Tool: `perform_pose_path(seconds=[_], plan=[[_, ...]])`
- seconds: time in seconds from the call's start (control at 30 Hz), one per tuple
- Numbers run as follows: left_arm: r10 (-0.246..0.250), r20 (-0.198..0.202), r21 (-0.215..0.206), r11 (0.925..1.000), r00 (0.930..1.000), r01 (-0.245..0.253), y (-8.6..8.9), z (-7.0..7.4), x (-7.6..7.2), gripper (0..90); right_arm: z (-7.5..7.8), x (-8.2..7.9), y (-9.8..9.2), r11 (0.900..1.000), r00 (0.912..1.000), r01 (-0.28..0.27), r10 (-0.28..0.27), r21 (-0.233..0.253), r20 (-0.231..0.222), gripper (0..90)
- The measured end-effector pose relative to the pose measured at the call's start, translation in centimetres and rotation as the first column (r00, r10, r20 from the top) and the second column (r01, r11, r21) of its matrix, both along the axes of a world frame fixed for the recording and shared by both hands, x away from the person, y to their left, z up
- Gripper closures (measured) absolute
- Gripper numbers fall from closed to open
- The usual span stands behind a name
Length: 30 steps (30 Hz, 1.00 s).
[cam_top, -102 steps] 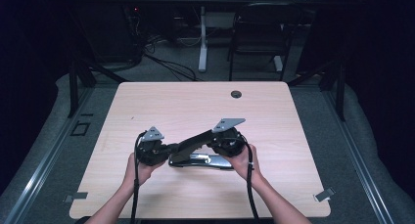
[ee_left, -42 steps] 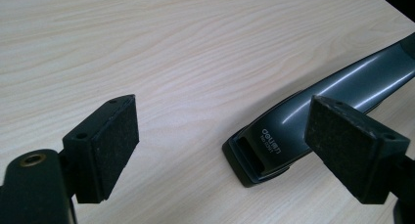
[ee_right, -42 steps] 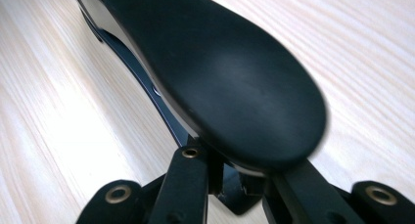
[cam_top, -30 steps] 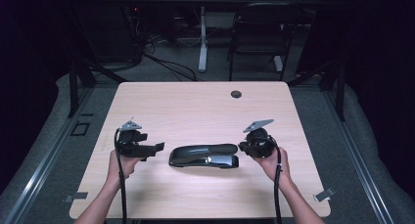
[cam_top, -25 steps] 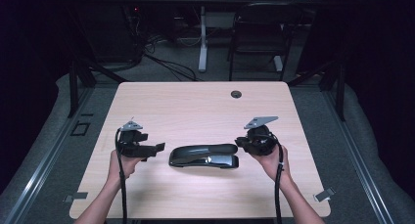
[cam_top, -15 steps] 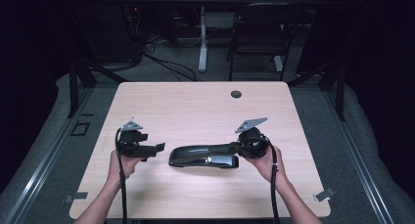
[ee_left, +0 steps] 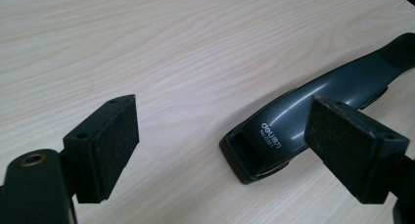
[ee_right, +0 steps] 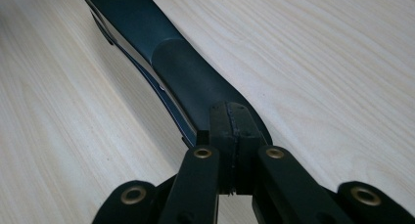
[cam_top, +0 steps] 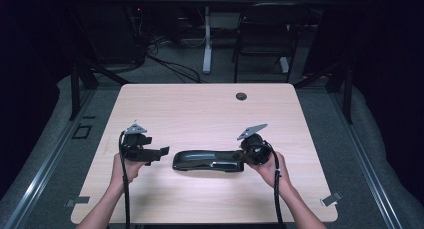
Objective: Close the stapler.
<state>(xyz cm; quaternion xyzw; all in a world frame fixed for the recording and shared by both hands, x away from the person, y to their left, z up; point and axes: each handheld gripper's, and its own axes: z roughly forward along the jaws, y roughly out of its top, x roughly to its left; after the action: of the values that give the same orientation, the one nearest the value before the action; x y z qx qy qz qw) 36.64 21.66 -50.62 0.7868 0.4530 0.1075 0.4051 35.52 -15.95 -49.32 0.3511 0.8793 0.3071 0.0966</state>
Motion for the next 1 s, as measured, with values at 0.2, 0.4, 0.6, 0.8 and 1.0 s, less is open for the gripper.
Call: perform_pose_path(seconds=[0.2, 0.4, 0.6, 0.8, 1.0], plan=[[-0.008, -0.011, -0.005, 1.0, 0.9999, 0.008, 0.1, 0.01, 0.05, 13.4, -0.02, 0.08, -0.04, 1.0, 1.0, -0.004, 0.004, 0.006, -0.003, 90.0], [-0.009, -0.016, -0.003, 1.0, 0.9998, 0.009, 0.03, 0.01, 0.05, 13.4, -0.09, 0.18, -0.24, 1.0, 0.9998, 0.003, -0.002, 0.027, -0.02, 90.0], [-0.008, -0.016, -0.002, 1.0, 0.9998, 0.007, 0.03, 0.0, 0.05, 13.4, -0.14, 0.28, -0.37, 0.999, 0.9995, 0.007, -0.005, 0.04, -0.031, 90.0], [-0.005, -0.015, -0.002, 1.0, 0.9999, 0.005, -0.03, -0.02, 0.04, 13.4, -0.35, 0.28, -0.3, 1.0, 0.9993, 0.009, -0.008, 0.029, -0.038, 90.0], [-0.007, -0.014, -0.001, 1.0, 0.9999, 0.007, 0.04, 0.01, 0.05, 13.4, -0.29, 0.27, -0.21, 1.0, 0.9994, 0.009, -0.008, 0.023, -0.033, 90.0]])
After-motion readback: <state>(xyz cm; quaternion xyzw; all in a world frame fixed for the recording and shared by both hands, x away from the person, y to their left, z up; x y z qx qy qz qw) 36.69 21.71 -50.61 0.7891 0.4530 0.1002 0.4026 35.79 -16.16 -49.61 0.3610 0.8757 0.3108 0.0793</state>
